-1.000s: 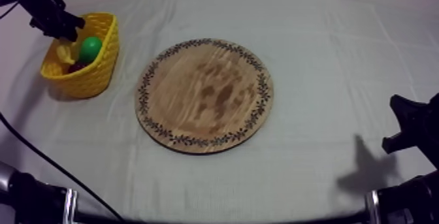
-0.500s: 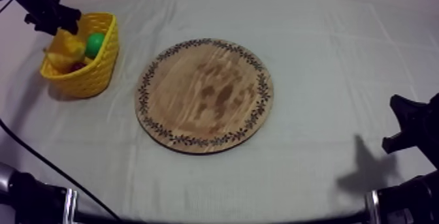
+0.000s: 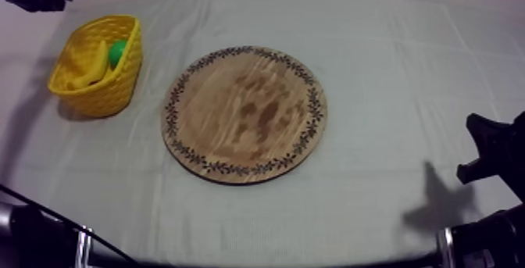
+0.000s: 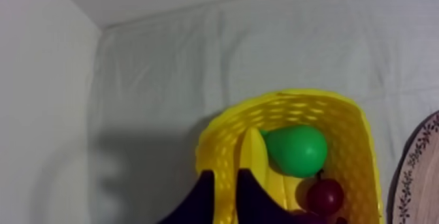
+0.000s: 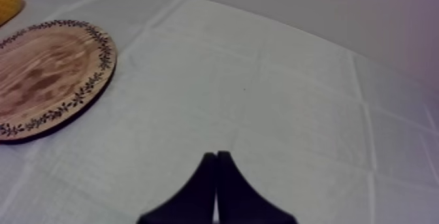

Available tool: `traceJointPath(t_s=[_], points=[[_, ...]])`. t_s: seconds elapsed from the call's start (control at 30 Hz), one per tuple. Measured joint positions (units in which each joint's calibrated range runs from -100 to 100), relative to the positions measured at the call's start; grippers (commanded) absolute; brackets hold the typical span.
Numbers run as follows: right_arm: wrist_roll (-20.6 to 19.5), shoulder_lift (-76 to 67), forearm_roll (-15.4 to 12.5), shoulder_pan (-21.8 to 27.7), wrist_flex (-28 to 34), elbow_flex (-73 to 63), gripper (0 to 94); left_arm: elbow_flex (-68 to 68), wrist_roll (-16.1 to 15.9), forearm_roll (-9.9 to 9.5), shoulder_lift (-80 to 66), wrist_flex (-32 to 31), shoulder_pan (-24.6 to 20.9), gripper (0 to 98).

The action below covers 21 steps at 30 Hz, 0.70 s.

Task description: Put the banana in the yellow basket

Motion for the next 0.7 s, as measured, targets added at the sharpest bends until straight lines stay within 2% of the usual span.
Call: traceJointPath(t_s=[0.33, 0.7], points=[[0.0, 0.0, 0.0, 0.0, -0.1, 0.0, 0.3, 11.3, -1.3, 1.35, -18.9, -1.2, 0.6, 0.2], [0.0, 0.0, 0.0, 0.0, -0.1, 0.0, 0.3, 31.9, 0.7, 1.52, -47.9, -6.3, 6.2, 0.0]])
